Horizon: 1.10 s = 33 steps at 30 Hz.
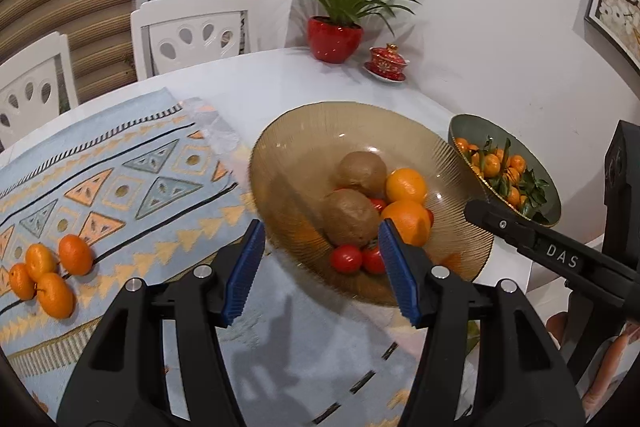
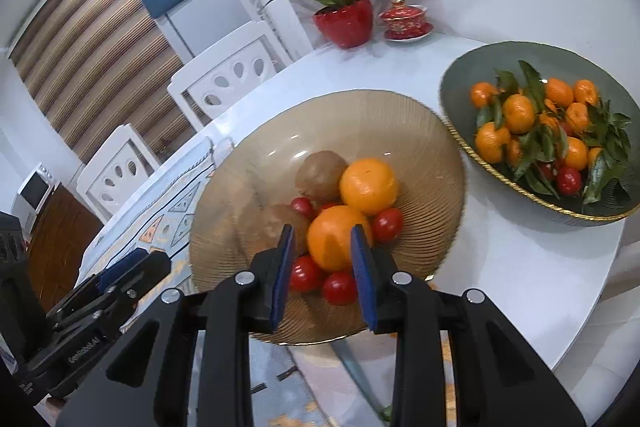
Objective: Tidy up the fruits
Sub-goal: 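Move both open tools back to the mandarins on the cloth, then grasp a mandarin with the right tool while the left tool grasps another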
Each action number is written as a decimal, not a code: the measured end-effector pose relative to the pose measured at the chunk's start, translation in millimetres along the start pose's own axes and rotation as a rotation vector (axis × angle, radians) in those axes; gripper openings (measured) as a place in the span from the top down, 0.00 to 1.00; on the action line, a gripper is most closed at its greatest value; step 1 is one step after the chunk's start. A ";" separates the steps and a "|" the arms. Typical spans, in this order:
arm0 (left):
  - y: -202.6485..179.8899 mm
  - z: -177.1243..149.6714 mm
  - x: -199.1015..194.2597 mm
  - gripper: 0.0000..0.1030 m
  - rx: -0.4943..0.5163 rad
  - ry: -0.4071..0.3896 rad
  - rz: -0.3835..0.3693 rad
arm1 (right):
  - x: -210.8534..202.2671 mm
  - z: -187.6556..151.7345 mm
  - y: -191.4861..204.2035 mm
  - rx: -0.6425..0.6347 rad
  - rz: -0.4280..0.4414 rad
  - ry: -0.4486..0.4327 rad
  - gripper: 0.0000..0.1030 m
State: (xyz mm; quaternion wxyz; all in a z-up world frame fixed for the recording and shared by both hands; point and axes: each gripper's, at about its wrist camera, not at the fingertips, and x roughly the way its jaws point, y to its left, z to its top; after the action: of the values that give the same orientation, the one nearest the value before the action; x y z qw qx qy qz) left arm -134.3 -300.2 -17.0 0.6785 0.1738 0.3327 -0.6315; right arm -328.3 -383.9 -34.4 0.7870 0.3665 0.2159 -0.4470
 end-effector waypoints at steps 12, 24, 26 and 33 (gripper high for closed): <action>64.4 -12.0 -46.5 0.43 -0.059 -0.042 0.095 | 10.8 -14.5 83.5 -0.144 0.092 0.046 0.71; 192.3 -12.7 -123.4 0.35 -0.232 -0.146 0.273 | 46.3 -55.4 223.4 -0.399 0.220 0.169 0.69; 212.0 -16.3 -126.6 0.35 -0.264 -0.152 0.300 | 57.3 -66.5 249.9 -0.454 0.244 0.201 0.66; 275.9 -47.1 -90.0 0.35 -0.342 -0.081 0.346 | 112.1 -108.3 308.4 -0.556 0.288 0.326 0.65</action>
State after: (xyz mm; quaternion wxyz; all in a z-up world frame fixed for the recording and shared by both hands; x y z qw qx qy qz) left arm 124.9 -163.4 -41.3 0.8087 0.0854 0.3726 -0.4470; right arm -7.1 -259.3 -59.9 0.8669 0.2314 0.3980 -0.1910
